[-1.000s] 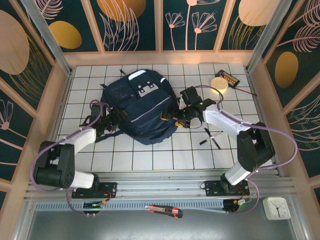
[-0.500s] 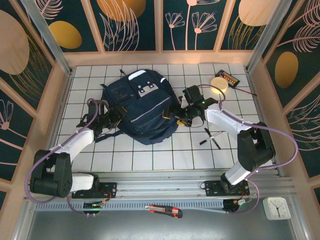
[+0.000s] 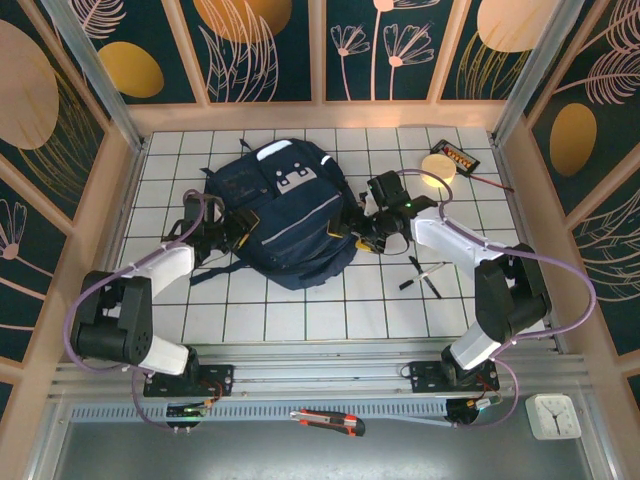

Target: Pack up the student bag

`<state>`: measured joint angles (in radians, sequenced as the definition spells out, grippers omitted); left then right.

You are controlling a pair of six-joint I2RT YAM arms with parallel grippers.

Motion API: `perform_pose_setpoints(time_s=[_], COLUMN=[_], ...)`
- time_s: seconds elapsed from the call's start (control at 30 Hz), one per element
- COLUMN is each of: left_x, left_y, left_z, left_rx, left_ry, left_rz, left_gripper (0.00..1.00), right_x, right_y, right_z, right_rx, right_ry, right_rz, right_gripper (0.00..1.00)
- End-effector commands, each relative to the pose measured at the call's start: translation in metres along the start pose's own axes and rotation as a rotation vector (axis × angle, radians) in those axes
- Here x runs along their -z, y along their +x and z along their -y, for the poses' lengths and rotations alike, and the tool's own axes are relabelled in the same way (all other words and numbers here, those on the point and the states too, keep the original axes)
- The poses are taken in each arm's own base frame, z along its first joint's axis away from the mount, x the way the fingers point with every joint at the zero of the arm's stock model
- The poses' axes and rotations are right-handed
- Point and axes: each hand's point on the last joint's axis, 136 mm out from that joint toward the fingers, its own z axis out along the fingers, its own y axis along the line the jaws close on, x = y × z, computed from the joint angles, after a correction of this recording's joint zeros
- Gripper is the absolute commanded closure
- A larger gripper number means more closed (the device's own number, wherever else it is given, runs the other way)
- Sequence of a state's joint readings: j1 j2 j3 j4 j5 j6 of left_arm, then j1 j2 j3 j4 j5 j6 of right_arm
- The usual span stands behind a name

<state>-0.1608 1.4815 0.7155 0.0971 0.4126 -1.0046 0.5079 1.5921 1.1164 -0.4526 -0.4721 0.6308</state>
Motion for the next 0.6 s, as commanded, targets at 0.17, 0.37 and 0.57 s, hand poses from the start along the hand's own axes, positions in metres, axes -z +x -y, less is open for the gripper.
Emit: perform_pose_setpoints(time_s=[0.17,0.37,0.57], left_x=[-0.02,-0.04,-0.046], left_y=[-0.011,-0.01,-0.011], left_z=[0.015,0.029,0.047], left_rx=[0.004,-0.015,0.04], left_ry=[0.054,0.076,0.146], left_rz=[-0.008,-0.045,-0.067], left_gripper=[0.48,0.65,1.0], right_x=[-0.003,-0.006,0.004], right_y=[-0.007,-0.009,-0.016], right_z=[-0.003,-0.003,-0.009], right_rx=[0.002,-0.01,0.042], right_ry=[-0.01,-0.006,0.024], right_rz=[-0.01,-0.014,0.039], right_gripper=[0.11,0.12,0.1])
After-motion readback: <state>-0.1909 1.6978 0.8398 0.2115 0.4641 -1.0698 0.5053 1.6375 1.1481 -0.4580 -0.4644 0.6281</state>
